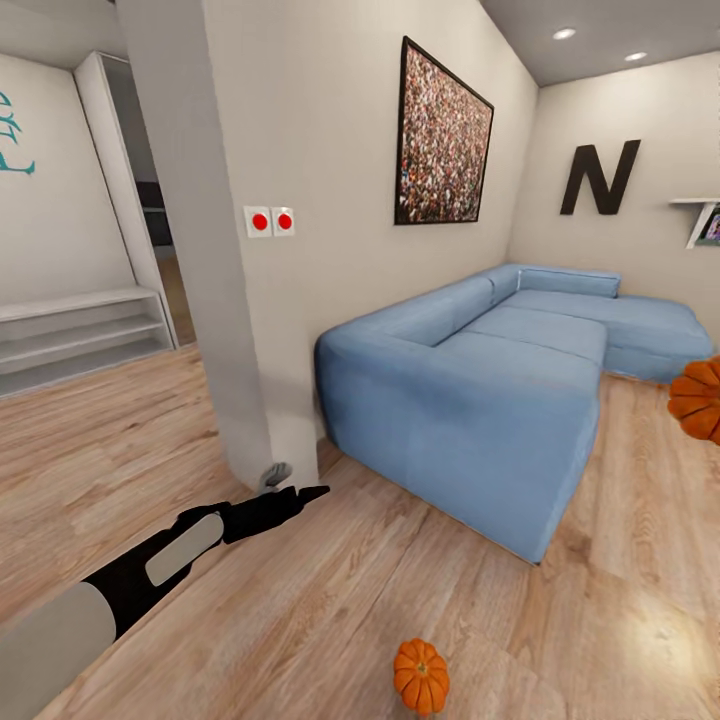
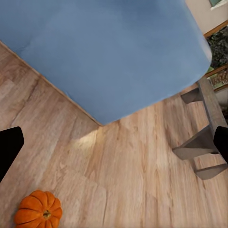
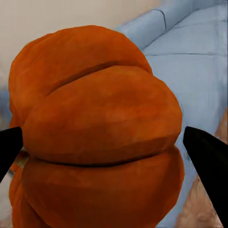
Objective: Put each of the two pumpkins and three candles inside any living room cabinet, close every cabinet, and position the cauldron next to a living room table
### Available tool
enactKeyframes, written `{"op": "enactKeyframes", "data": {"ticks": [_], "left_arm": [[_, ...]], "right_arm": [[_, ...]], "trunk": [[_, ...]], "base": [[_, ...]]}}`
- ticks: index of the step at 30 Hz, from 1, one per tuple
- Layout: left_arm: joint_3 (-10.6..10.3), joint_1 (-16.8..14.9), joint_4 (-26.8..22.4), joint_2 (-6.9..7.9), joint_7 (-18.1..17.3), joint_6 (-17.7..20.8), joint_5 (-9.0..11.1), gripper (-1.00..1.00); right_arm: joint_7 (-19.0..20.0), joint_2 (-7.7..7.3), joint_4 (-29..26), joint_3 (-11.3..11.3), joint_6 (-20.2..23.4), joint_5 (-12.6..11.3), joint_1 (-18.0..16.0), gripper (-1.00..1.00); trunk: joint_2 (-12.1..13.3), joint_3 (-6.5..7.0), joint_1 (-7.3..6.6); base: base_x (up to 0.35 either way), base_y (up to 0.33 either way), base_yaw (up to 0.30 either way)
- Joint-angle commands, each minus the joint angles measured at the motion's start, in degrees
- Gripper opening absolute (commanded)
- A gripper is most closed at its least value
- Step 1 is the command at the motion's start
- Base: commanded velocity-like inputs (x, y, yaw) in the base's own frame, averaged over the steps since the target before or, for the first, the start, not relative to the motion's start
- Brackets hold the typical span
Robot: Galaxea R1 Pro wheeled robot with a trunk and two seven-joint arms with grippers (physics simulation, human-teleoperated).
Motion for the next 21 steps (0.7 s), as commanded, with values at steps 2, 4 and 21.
{"op": "enactKeyframes", "data": {"ticks": [2,4,21], "left_arm": [[-0.01,-0.01,0.09,-0.44,0.01,0.0,0.01,1.0],[-0.1,-0.01,0.47,-1.11,0.05,0.0,0.01,1.0],[0.37,-0.68,3.34,-3.8,0.27,0.21,-4.02,1.0]], "right_arm": [[0.12,-0.17,0.08,-4.9,-0.17,3.88,0.0,-1.0],[0.19,-0.23,0.06,-7.66,-0.2,5.61,0.0,-1.0],[0.41,0.09,-1.99,-18.6,-0.48,12.31,0.0,-1.0]], "trunk": [[0.0,0.0,0.0],[0.0,0.0,0.0],[0.0,0.55,0.0]], "base": [[0.0,0.0,-0.004],[0.0,0.0,-0.001],[0.0,0.0,-0.112]]}}
